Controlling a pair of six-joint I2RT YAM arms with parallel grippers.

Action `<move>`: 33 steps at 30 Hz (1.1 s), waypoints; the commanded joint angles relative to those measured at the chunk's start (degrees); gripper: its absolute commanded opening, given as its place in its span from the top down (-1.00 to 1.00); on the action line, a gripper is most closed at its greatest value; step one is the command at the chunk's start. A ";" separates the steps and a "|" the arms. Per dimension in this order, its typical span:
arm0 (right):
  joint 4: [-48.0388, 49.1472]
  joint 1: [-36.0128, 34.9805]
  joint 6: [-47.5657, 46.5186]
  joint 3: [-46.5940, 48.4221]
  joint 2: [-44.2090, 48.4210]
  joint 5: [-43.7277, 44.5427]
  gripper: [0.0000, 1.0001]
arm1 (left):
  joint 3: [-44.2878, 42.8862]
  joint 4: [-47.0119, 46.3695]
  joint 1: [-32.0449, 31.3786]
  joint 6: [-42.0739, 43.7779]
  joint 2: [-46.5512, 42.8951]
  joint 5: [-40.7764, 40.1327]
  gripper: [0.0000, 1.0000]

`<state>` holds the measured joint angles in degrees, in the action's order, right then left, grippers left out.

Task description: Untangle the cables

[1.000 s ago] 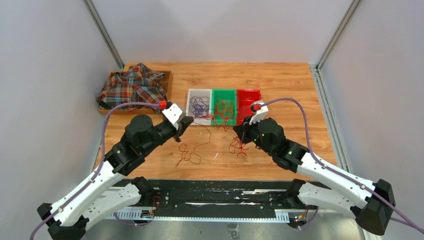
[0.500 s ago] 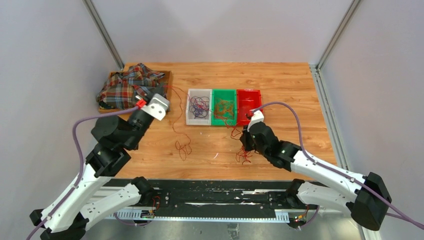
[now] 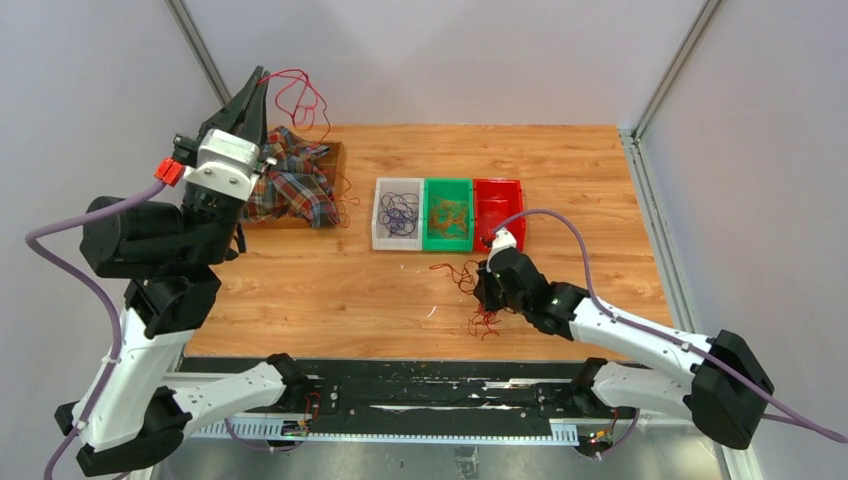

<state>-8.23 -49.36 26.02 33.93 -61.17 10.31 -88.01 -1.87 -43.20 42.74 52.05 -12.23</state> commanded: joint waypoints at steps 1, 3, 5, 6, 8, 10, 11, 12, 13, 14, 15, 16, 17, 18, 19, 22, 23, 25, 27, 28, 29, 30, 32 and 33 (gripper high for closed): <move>4.80 -0.12 -0.67 0.23 -1.49 -7.71 0.90 | -5.85 2.87 0.40 -0.30 2.91 6.97 0.99; 4.94 -1.61 -2.74 3.48 -3.44 -9.01 0.74 | -7.65 5.34 0.40 -1.44 4.00 9.55 0.99; 4.35 -2.58 -4.20 6.89 -5.70 -10.99 0.50 | -9.03 6.80 0.40 -2.44 5.14 10.96 0.99; 4.02 -2.72 -4.76 8.50 -6.65 -12.84 0.42 | -9.44 7.01 0.40 -2.60 5.75 11.16 0.99; 3.67 -3.00 -5.19 11.03 -7.91 -15.13 0.27 | -9.86 6.42 0.40 -2.52 6.82 11.06 0.99; 2.99 -3.11 -5.63 12.54 -8.28 -16.12 0.10 | -10.06 5.41 0.40 -2.52 7.70 10.98 0.99; 2.43 -3.11 -5.93 13.16 -8.09 -16.00 0.02 | -10.14 5.09 0.40 -2.54 8.12 11.02 0.99; 2.01 -3.15 -6.11 13.50 -7.82 -15.68 -0.04 | -10.35 5.02 0.40 -2.54 8.43 11.26 0.99; 1.46 -3.11 -6.40 13.73 -7.25 -15.22 -0.08 | -10.61 5.01 0.40 -2.68 8.84 11.72 0.99; 1.00 -3.13 -6.74 13.97 -6.56 -14.78 -0.11 | -10.95 4.88 0.40 -2.97 9.16 12.00 0.99; 0.76 -3.08 -7.28 14.08 -5.72 -14.45 -0.13 | -11.33 4.79 0.40 -3.32 9.40 12.19 0.99; 0.63 -3.07 -7.94 14.20 -4.16 -13.99 -0.15 | -11.75 4.70 0.40 -3.82 9.91 12.33 0.99; 1.04 -3.03 -8.70 14.23 -2.84 -13.59 -0.16 | -12.28 4.68 0.40 -4.41 10.26 12.46 0.99; 2.42 -3.09 -9.87 13.95 -1.32 -13.53 -0.18 | -12.87 4.80 0.40 -4.99 10.70 12.66 0.99; 4.76 -3.08 -11.36 12.85 0.35 -14.08 -0.21 | -13.42 5.06 0.40 -5.55 11.04 12.98 0.99; 18.78 -3.10 -14.26 9.44 3.83 -17.62 -0.45 | -14.63 5.67 0.40 -7.30 11.90 14.41 0.99; 21.45 -3.11 -15.28 9.37 3.95 -18.57 -0.54 | -14.89 5.85 0.40 -7.80 12.05 14.95 0.99; 22.79 -3.07 -17.39 11.91 2.39 -19.16 -0.56 | -15.36 6.04 0.40 -8.83 12.40 15.73 0.99; 23.47 -3.05 -19.53 14.84 -0.15 -19.66 -0.56 | -15.89 6.14 0.35 -9.71 12.78 16.06 0.99; 24.49 -3.06 -20.44 15.92 -1.39 -20.13 -0.56 | -16.23 6.37 0.38 -9.96 13.07 16.23 0.99; 25.83 -3.02 -21.28 16.69 -2.65 -20.50 -0.55 | -16.62 6.53 0.32 -10.12 13.34 16.45 0.99; 26.89 -3.02 -21.84 17.65 -4.15 -20.28 -0.54 | -16.86 6.65 0.31 -10.33 13.46 16.60 0.99; 27.12 -3.05 -22.62 20.64 -7.48 -18.94 -0.47 | -17.32 6.69 0.31 -10.52 13.76 16.92 0.99; 27.20 -3.02 -22.93 22.10 -9.19 -17.27 -0.42 | -17.43 6.66 0.31 -10.64 13.90 17.04 0.99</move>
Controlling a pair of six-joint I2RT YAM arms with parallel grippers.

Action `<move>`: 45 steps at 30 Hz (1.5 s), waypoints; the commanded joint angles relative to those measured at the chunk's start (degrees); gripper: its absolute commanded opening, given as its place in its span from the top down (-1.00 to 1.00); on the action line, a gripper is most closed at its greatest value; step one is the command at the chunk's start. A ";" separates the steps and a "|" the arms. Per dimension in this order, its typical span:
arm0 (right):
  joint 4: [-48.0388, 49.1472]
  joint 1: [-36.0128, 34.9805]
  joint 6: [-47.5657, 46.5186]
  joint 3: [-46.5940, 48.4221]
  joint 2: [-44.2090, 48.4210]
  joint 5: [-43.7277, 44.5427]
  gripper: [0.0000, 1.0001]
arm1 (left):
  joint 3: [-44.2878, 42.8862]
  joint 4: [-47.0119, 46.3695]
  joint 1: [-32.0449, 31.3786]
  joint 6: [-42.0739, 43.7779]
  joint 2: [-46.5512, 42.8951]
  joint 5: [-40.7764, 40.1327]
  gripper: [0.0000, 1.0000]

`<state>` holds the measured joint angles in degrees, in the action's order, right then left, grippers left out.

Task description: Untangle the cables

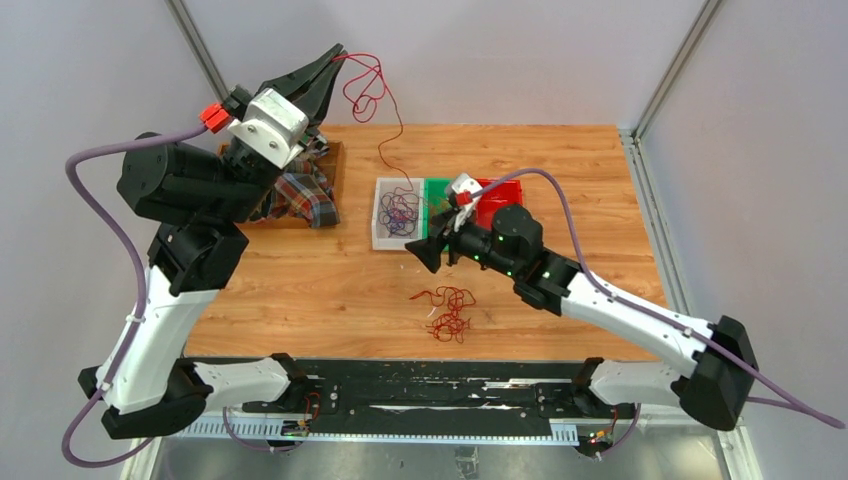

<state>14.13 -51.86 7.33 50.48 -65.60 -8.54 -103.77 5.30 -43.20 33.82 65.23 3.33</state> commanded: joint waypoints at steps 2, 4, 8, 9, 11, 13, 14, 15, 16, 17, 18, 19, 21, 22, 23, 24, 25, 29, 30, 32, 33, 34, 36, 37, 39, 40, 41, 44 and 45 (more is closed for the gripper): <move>6.30 -0.46 -4.57 7.58 -7.89 3.56 -0.33 | -1.82 -0.40 0.31 -1.91 0.80 1.74 0.99; 9.21 -0.35 -3.93 8.90 -9.93 4.50 -0.30 | -1.70 -0.37 0.31 -1.92 0.73 1.78 0.99; 13.40 -0.42 -1.26 11.28 -12.81 -1.84 -0.25 | -1.20 -0.15 0.31 -1.30 0.45 1.64 0.99; 14.84 -0.53 -0.52 11.22 -13.14 -4.03 -0.23 | -1.00 -0.20 0.31 -1.00 0.36 1.55 0.99; 17.02 -0.79 0.37 10.99 -13.55 -7.94 -0.19 | -0.56 -0.23 0.31 -0.26 0.05 1.38 0.99; 17.55 -1.08 0.51 10.52 -13.36 -11.89 -0.13 | -0.07 -0.30 0.31 0.21 -0.31 1.17 0.99; 17.06 -1.21 0.49 10.18 -13.02 -12.69 -0.11 | 0.19 -0.29 0.31 0.38 -0.46 1.08 0.99; 16.55 -1.24 0.73 9.77 -12.54 -13.03 -0.09 | 0.39 -0.36 0.31 0.59 -0.58 1.14 0.99; 16.28 -1.23 1.01 9.15 -12.03 -12.83 -0.08 | 0.49 -0.42 0.33 0.62 -0.77 1.17 0.99; 15.87 -1.23 1.16 8.67 -11.45 -12.50 -0.06 | 0.57 -0.53 0.31 0.63 -0.80 1.23 0.99; 15.51 -1.24 1.27 8.32 -10.89 -12.26 -0.05 | 0.67 -0.67 0.31 0.62 -0.94 1.46 0.99; 15.03 -1.23 1.50 7.98 -10.34 -12.07 -0.05 | 0.75 -0.83 0.31 0.51 -0.92 1.64 0.99; 13.30 -1.27 1.61 7.72 -9.19 -11.52 -0.04 | 0.61 -0.96 0.31 0.13 -0.90 1.95 0.99; 12.24 -1.19 1.85 7.48 -8.46 -10.77 -0.04 | 0.48 -0.87 0.31 -0.01 -0.86 2.13 0.99; 11.45 -1.10 1.85 7.06 -7.65 -10.30 -0.05 | 0.25 -0.84 0.33 -0.14 -0.83 2.19 0.99; 10.95 -1.06 1.67 6.53 -6.79 -9.71 -0.06 | 0.10 -0.77 0.31 -0.28 -0.83 2.27 0.99; 10.66 -1.03 1.59 5.77 -5.94 -8.86 -0.09 | 0.06 -0.73 0.31 -0.33 -0.80 2.41 0.99; 9.08 0.00 1.67 4.34 -3.61 -6.79 -0.14 | -0.20 -0.93 0.31 -0.64 -0.57 2.70 0.99; 8.37 0.22 1.53 4.27 -3.32 -6.00 -0.16 | -0.34 -1.04 0.31 -0.87 -0.46 2.77 0.99; 5.69 0.56 1.07 4.90 -3.29 -2.93 -0.21 | -0.72 -1.09 0.31 -1.10 -0.22 3.18 0.99; 4.09 0.79 0.80 5.53 -3.52 -0.14 -0.23 | -0.92 -1.14 0.29 -1.23 0.01 3.31 0.99; 2.40 0.98 0.76 6.32 -3.93 2.52 -0.28 | -1.33 -1.09 0.24 -1.41 0.11 3.46 0.99; 0.04 1.41 0.20 7.84 -4.72 5.65 -0.38 | -1.94 -0.99 0.22 -1.48 0.45 3.88 0.99; 0.10 1.54 -0.28 7.91 -4.72 5.83 -0.40 | -2.08 -0.92 0.14 -1.41 0.57 3.95 0.99; 2.09 1.57 -1.23 7.27 -4.36 4.84 -0.43 | -2.49 -0.79 -0.02 -0.95 0.75 4.04 0.99; 2.93 1.57 -1.65 7.00 -4.23 4.04 -0.45 | -2.61 -0.78 -0.07 -0.69 0.87 4.02 0.99; 3.24 1.54 -1.92 7.14 -4.15 3.39 -0.47 | -2.65 -0.81 -0.12 -0.55 0.87 4.05 0.99; 5.44 1.53 -2.19 7.17 -3.81 -2.64 -0.48 | -2.54 -0.71 -0.20 -0.18 0.83 4.14 0.99; 7.05 1.58 -1.97 6.96 -3.63 -5.47 -0.52 | -2.58 -0.73 -0.22 -0.12 0.78 4.20 0.99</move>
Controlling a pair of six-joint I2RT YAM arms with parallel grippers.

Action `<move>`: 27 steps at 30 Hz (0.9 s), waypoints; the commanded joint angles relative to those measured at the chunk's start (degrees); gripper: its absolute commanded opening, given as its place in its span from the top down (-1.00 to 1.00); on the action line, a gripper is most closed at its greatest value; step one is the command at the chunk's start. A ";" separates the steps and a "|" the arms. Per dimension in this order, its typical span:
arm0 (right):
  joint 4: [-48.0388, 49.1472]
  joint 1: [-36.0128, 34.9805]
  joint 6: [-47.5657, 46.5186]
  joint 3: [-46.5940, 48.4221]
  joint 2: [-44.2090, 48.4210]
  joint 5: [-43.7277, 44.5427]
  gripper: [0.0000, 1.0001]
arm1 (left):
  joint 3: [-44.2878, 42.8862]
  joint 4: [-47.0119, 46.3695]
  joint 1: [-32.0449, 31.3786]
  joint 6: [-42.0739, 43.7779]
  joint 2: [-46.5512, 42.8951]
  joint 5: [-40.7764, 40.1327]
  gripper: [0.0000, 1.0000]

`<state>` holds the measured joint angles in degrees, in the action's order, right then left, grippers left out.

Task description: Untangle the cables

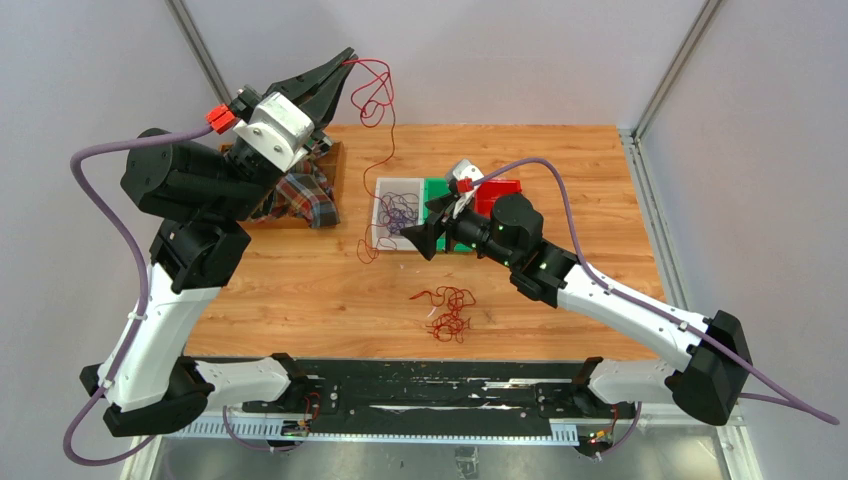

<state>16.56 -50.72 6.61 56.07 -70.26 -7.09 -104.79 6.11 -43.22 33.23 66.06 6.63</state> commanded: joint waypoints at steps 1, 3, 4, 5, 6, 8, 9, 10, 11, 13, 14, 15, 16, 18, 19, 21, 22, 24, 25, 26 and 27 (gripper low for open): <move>5.75 0.44 -0.96 1.32 1.07 -9.17 -0.56 | -1.48 -1.54 -0.20 0.50 -0.06 0.92 0.99; 6.32 0.36 -0.81 2.10 0.80 -11.79 -0.59 | -1.37 -1.53 -0.24 0.43 -0.14 1.00 0.99; 6.45 0.37 -0.69 2.37 0.59 -12.14 -0.60 | -1.30 -1.48 -0.28 0.41 -0.13 1.00 0.99; 6.51 0.37 -0.71 2.90 0.25 -12.99 -0.60 | -1.29 -1.51 -0.28 0.47 -0.08 1.13 0.99; 6.53 0.36 -0.87 3.41 -0.18 -14.15 -0.60 | -1.21 -1.53 -0.28 0.51 -0.14 1.18 0.99; 5.42 0.39 -0.83 5.22 -1.81 -15.47 -0.52 | -1.27 -1.57 -0.37 0.52 -0.14 1.19 0.99; 4.77 0.44 -0.78 5.85 -2.34 -15.23 -0.45 | -1.31 -1.55 -0.42 0.52 -0.13 1.13 0.99; 3.86 0.43 -0.70 6.77 -3.21 -13.80 -0.33 | -1.33 -1.47 -0.45 0.40 -0.14 1.18 0.99; 2.53 0.49 -0.75 8.11 -4.31 -11.71 -0.17 | -1.31 -1.49 -0.54 0.20 -0.20 1.14 0.99; 0.70 0.61 -1.23 9.76 -5.46 -8.84 0.26 | -1.20 -1.18 -0.61 -0.28 -0.37 1.19 0.99; 0.31 0.77 -1.06 10.15 -5.62 -5.97 0.51 | -1.07 -0.78 -0.70 -0.49 -0.55 1.33 0.99; 0.16 1.06 -0.47 10.14 -5.44 -3.66 0.76 | -0.86 -0.46 -0.72 -0.79 -0.70 1.50 0.99; 0.27 1.61 0.48 9.95 -5.00 -1.54 0.95 | -0.47 0.02 -0.77 -1.06 -0.95 2.03 0.99; 1.06 3.94 3.89 9.07 -3.67 0.04 0.99 | 1.09 1.96 -0.85 -1.13 -1.44 3.83 0.99; 2.00 5.45 5.91 8.45 -2.80 -0.68 0.99 | 2.54 3.06 -0.94 -0.89 -1.72 4.98 0.99; 3.19 8.17 9.09 7.23 -0.81 -1.45 0.99 | 5.94 5.32 -1.35 -0.95 -2.04 6.22 0.99; 3.63 9.52 10.41 6.57 0.29 -1.98 0.99 | 7.63 6.49 -1.54 -1.36 -1.89 6.66 0.99; 4.66 11.84 13.28 5.02 2.83 -2.66 0.99 | 10.79 8.28 -1.97 -2.09 -1.24 7.84 0.99; 5.01 13.04 14.38 4.11 4.08 -3.17 0.99 | 12.28 8.54 -2.22 -2.30 -0.71 8.46 0.99; 5.20 14.12 15.42 3.14 5.36 -3.65 0.99 | 13.53 8.54 -2.59 -2.14 0.07 8.71 0.99; 5.24 15.55 16.29 2.26 6.62 -3.90 0.99 | 14.44 8.57 -2.96 -2.12 1.15 8.74 0.99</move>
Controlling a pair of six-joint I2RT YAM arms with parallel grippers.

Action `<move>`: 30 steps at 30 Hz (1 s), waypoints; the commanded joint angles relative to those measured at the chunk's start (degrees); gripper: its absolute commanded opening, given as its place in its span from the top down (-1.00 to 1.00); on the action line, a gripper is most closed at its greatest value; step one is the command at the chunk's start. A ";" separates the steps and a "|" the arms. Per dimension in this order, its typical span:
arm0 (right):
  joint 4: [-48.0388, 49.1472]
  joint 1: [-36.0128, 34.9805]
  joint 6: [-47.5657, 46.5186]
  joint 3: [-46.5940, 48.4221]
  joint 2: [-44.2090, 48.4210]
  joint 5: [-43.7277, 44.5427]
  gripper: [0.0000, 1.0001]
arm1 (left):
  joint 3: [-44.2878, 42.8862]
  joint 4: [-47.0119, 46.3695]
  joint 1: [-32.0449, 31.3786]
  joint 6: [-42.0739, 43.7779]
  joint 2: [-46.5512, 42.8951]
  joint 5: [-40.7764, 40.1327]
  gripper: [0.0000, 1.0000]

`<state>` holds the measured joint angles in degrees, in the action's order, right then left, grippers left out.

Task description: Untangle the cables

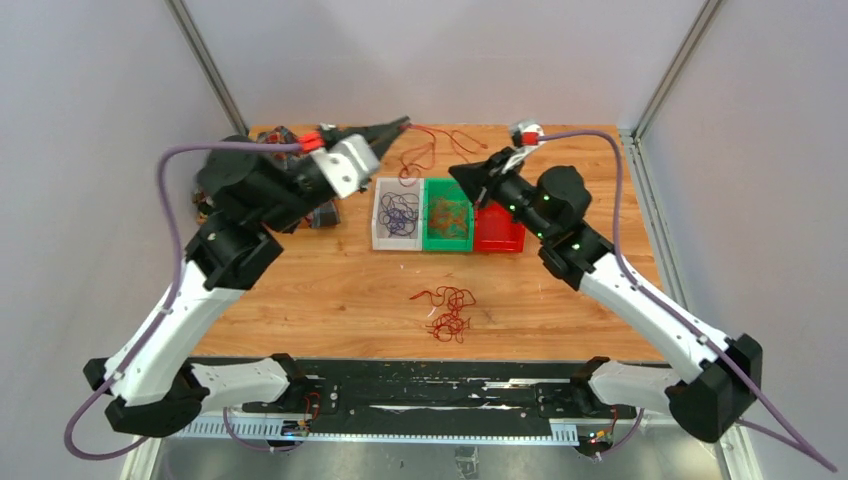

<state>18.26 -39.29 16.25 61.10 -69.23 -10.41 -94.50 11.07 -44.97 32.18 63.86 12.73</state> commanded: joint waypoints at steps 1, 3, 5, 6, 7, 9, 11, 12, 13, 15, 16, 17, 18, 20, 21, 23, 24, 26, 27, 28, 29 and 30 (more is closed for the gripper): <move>3.34 5.08 7.33 -3.89 6.95 -0.86 0.99 | 4.62 3.84 -1.56 -0.90 4.72 2.69 0.99; 2.19 7.32 8.43 -5.34 9.37 -0.96 0.99 | 4.82 4.13 -2.42 0.27 8.03 2.62 0.99; 1.21 9.53 8.86 -7.07 12.11 -1.10 0.99 | 4.66 4.06 -3.37 1.72 11.66 1.88 0.99; 0.49 10.55 8.92 -7.82 13.16 -0.71 0.99 | 4.42 3.88 -3.90 2.41 13.61 1.32 0.99; -0.54 11.67 8.71 -8.44 14.03 -0.18 0.99 | 4.15 3.54 -4.26 2.74 16.18 0.55 0.99; -3.63 13.77 8.08 -9.10 15.23 1.82 0.99 | 3.29 3.05 -5.10 2.92 19.93 -0.72 0.99; -6.87 15.83 6.31 -8.98 15.46 3.00 0.99 | 2.45 2.81 -5.89 3.21 23.23 -1.74 0.99; -8.94 16.89 5.74 -8.53 15.21 3.71 0.99 | 2.20 2.39 -6.30 3.16 24.77 -2.14 0.99; -10.76 18.06 5.40 -8.11 14.80 4.29 0.99 | 2.01 1.85 -6.66 3.12 26.05 -2.35 0.99; -13.05 20.50 5.35 -7.23 13.51 4.23 0.99 | 1.17 1.59 -7.23 3.29 28.82 -2.41 0.90; -14.09 21.49 5.29 -6.46 12.63 4.16 0.99 | 0.30 2.29 -7.37 3.18 30.27 -2.19 0.62; -15.22 22.44 5.23 -5.72 11.58 4.29 0.99 | -0.95 3.75 -7.41 3.34 31.71 -1.54 0.32; -16.17 23.24 5.08 -4.91 10.37 4.41 0.99 | -2.26 5.43 -7.41 3.62 33.07 -1.15 0.10; -17.65 24.57 4.76 -3.25 7.95 4.10 0.99 | -4.34 8.02 -7.41 3.41 35.31 -1.09 -0.29; -18.39 24.77 4.48 -2.20 6.14 3.97 0.99 | -4.60 8.94 -7.37 3.45 35.81 -1.06 -0.34; -19.35 24.82 3.87 -0.25 3.56 3.94 0.99 | -3.46 9.78 -7.32 4.18 35.65 -0.57 -0.36; -19.52 24.86 3.77 0.60 2.26 3.99 0.99 | -2.58 10.09 -7.18 4.40 35.21 -0.24 -0.37; -20.51 24.85 3.48 2.47 -0.25 4.60 0.99 | -0.90 10.99 -6.60 3.98 33.52 0.26 -0.43; -21.32 24.86 3.24 3.71 -1.67 4.92 0.99 | -0.45 12.07 -6.16 3.68 32.82 0.75 -0.66; -21.82 24.87 3.06 4.72 -3.02 5.30 0.99 | -0.13 13.23 -5.57 3.27 31.99 1.21 -0.79; -22.27 24.87 2.74 5.71 -4.15 5.80 0.99 | 0.11 14.52 -4.96 3.04 31.18 1.75 -0.92; -22.88 24.87 2.32 6.74 -5.31 6.26 0.99 | 0.23 15.77 -4.24 2.89 30.25 2.12 -0.98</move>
<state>-1.85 -15.20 20.69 63.07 -71.50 -6.37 -95.18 22.00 -51.37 35.81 98.76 12.47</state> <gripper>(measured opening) 0.006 0.933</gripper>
